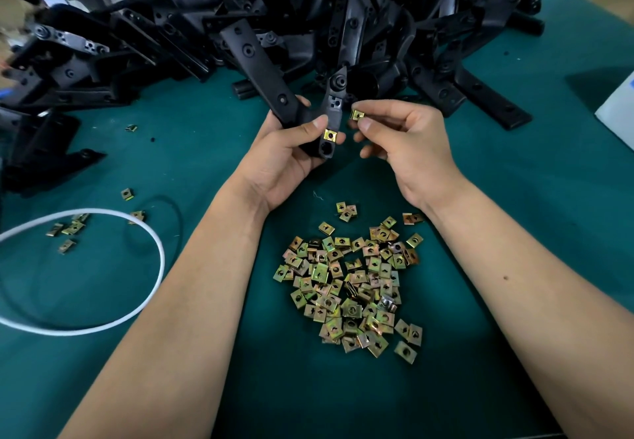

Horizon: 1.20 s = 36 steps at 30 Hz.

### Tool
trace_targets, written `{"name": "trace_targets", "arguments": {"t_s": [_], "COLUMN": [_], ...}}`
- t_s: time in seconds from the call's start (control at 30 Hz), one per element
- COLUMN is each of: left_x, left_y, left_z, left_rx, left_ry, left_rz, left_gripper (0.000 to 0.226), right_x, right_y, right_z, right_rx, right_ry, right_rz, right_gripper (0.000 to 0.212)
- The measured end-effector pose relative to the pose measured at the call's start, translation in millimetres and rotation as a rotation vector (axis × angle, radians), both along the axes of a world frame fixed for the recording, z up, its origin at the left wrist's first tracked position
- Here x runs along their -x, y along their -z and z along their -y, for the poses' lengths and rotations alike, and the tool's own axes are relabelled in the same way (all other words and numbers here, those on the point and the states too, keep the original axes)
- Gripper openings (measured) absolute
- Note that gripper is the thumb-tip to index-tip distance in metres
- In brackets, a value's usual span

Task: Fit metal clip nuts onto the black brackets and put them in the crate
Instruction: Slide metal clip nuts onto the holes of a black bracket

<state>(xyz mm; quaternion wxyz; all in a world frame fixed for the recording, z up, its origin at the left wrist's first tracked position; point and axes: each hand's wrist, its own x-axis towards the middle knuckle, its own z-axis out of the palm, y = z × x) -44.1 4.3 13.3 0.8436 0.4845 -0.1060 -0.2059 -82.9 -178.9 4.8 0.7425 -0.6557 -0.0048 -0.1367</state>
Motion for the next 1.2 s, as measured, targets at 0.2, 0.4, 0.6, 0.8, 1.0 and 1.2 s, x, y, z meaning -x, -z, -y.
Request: {"name": "trace_targets", "arguments": {"t_s": [0.2,0.4,0.6,0.8,1.0,1.2], "left_x": [0.5,-0.8,-1.4,-0.5,1.2,2.1], "left_y": [-1.5,-1.6,0.6,0.8,-0.8,-1.9], "left_z": [0.7,0.6,0.6,1.8,2.2,2.9], "left_rx": [-0.027,-0.038,-0.073,-0.082,-0.097,-0.087], "left_ry": [0.001,0.004,0.024,0.034,0.056,0.063], "left_rz": [-0.003,-0.005,0.029,0.049,0.069,0.055], "left_gripper": [0.027,0.026,0.027,0.028,0.029,0.028], "right_x": [1.3,1.1,1.4,1.1,1.4,1.6], "right_y": [-1.7,-2.1,-4.3,-7.5,-8.1,-8.7], "right_z": [0.9,-1.7,-0.9,0.0,-3.8,-5.9], "right_rx": [-0.011,-0.023,-0.069,-0.099,-0.092,-0.174], "right_ry": [0.002,0.001,0.051,0.026,0.014,0.0], "right_rz": [0.006,-0.012,-0.051,-0.115,-0.129,-0.158], "right_gripper": [0.02,0.015,0.01,0.012,0.013,0.014]}}
